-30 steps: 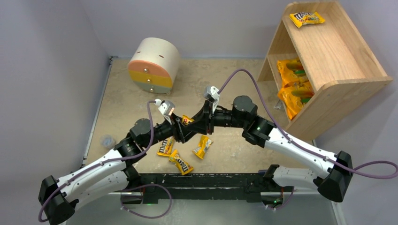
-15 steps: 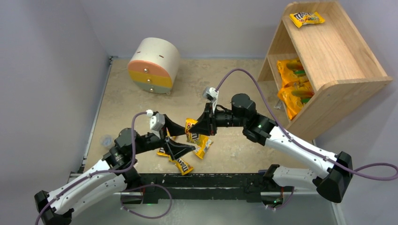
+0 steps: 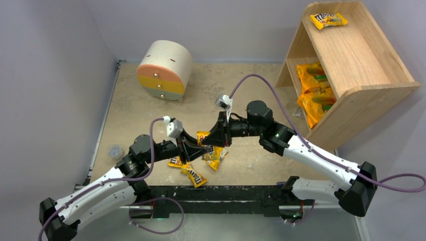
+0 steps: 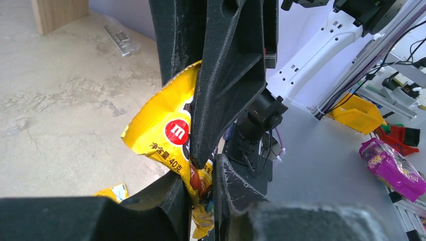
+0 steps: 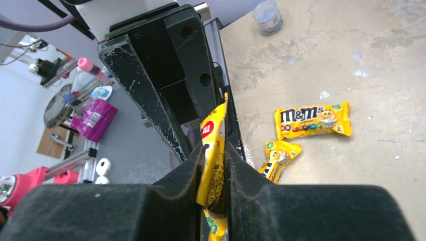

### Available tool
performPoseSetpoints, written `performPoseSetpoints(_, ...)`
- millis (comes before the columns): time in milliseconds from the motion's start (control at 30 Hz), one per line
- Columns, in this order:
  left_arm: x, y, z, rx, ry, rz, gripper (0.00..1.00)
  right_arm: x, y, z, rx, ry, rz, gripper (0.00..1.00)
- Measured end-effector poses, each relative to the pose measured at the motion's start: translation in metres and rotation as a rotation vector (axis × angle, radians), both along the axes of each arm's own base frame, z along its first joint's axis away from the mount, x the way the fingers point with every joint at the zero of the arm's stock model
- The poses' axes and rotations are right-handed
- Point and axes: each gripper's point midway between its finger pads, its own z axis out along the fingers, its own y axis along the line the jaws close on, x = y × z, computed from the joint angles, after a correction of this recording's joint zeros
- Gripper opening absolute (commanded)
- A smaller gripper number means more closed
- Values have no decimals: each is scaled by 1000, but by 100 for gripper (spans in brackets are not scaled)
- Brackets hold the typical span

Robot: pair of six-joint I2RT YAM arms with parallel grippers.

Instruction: Place and organize the candy bags onto the shelf

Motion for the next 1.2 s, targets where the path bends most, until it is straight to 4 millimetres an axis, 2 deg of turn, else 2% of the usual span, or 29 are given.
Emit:
performPoseSetpoints(67,1,1,1,-3,0,9,0,0,0,0,-1,-1,-2,44)
performPoseSetpoints(133,3,2,3,-12,3,26,0,4,0,-2,-7,-16,-21,58)
performPoseSetpoints(200,6,4,6,-23,9,52,0,11,-1,-2,-10,-22,-55,77)
performPoseSetpoints(300,15,7,6,-45,46,112,0,25,-5,-5,-3,-48,-138,97)
performPoseSetpoints(400,30,12,2,-68,104,210,0,32,-15,-5,28,-80,-217,99)
performPoseSetpoints(567,74,28,-2,-124,245,473,0,35,-32,7,148,-104,-338,99)
performPoseSetpoints(700,98,31,18,-176,300,590,0,41,-40,-3,234,-60,-426,95)
performPoseSetpoints(833,109,25,45,-232,310,611,0,50,-40,-16,245,6,-481,91)
performPoseSetpoints(967,112,23,48,-256,329,616,0,55,-40,-10,276,4,-504,95)
performPoseSetpoints(1067,117,26,46,-233,368,657,0,56,-43,-9,253,-107,-496,99)
performPoseSetpoints(1200,126,30,64,-194,408,727,0,54,-53,-12,148,-456,-420,99)
